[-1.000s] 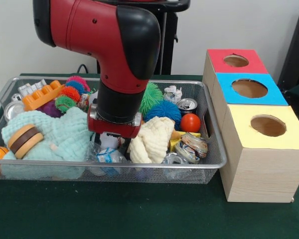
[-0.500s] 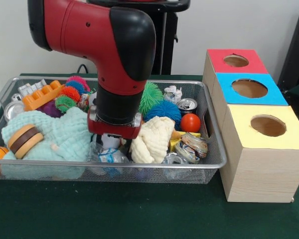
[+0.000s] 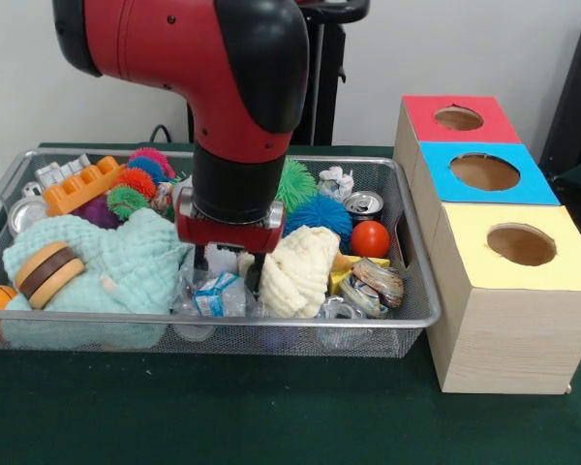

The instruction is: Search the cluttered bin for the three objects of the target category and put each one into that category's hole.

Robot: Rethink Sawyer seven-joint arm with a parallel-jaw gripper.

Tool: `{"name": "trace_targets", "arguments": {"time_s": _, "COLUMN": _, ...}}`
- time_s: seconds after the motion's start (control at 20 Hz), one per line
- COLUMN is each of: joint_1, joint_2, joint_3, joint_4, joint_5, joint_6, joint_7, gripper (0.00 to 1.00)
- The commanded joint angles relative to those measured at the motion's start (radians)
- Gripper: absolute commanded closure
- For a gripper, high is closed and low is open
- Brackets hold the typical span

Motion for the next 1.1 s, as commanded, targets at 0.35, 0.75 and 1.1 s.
{"name": "trace_targets", "arguments": {"time_s": 0.35, "joint_1": 0.037, "joint_2": -0.102, "joint_3": 0.074, "joint_4": 0.017, "joint_5": 0.015, "joint_6": 0.154, "joint_7": 0.062, "gripper": 0.0}}
{"name": "trace_targets", "arguments": {"time_s": 0.75, "joint_1": 0.039, "joint_2": -0.101, "joint_3": 0.074, "joint_4": 0.026, "joint_5": 0.012, "joint_6": 0.123, "joint_7": 0.071, "gripper": 0.0}}
{"name": "trace_targets", "arguments": {"time_s": 1.1, "joint_1": 0.045, "joint_2": -0.063, "joint_3": 0.067, "joint_4": -0.042, "joint_5": 0.009, "joint_6": 0.122, "joint_7": 0.083, "gripper": 0.0}}
